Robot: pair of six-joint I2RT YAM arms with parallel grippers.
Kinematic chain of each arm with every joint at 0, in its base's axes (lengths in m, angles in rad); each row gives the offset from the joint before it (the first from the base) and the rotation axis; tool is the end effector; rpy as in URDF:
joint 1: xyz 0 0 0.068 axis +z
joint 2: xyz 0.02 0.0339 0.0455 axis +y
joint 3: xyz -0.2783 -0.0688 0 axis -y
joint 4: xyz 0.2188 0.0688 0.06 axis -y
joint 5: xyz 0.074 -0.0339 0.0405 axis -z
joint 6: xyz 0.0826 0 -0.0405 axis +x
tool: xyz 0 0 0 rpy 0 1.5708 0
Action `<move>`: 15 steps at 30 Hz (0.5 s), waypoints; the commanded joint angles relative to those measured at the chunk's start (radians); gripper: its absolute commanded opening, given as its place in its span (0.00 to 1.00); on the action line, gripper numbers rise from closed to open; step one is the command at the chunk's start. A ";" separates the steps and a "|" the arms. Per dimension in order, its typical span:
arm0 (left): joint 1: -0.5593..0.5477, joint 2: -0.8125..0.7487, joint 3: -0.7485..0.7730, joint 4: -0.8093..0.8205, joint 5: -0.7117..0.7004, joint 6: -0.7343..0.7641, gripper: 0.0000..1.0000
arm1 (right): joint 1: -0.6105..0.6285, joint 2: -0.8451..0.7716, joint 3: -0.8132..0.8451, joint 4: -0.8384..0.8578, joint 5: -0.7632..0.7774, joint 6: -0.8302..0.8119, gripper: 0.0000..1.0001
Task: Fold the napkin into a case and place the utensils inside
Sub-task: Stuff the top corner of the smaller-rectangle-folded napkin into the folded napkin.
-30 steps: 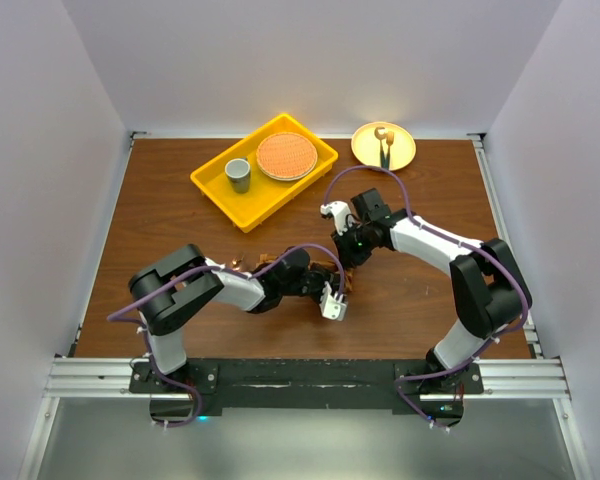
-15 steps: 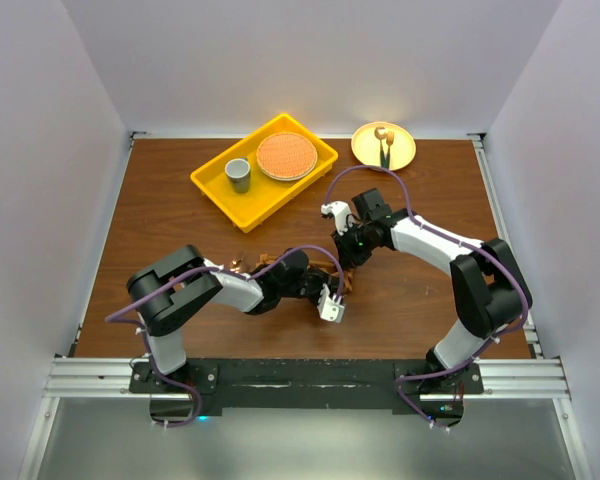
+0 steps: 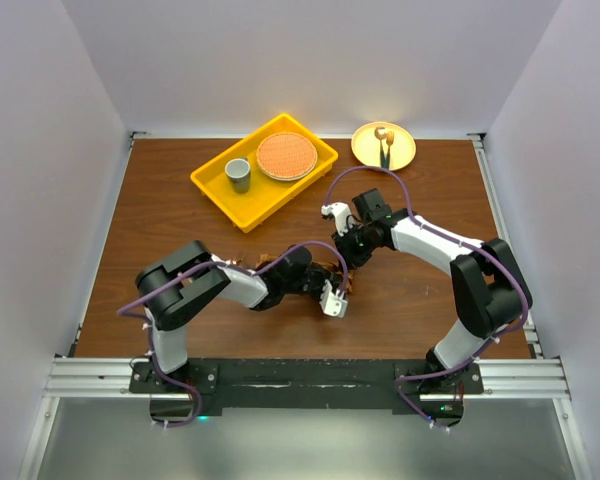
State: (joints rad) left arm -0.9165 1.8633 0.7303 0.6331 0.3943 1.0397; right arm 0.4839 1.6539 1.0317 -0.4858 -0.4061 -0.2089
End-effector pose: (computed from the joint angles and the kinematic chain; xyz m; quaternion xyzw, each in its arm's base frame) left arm 0.2056 -0.3202 0.1352 0.7554 0.3882 -0.1373 0.5098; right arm 0.2705 0.1791 0.1780 -0.3672 0.8810 0.2252 0.1956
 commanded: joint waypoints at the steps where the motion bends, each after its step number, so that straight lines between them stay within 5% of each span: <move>1: 0.008 0.008 0.040 0.028 0.003 -0.007 0.00 | -0.001 -0.042 -0.007 -0.010 -0.028 0.011 0.00; 15: 0.033 0.053 0.080 -0.026 0.037 0.019 0.00 | -0.002 0.007 0.007 -0.030 -0.030 0.060 0.00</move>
State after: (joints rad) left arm -0.9051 1.9076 0.7834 0.6106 0.4019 1.0405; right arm 0.4831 1.6535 1.0241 -0.4877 -0.4118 -0.1894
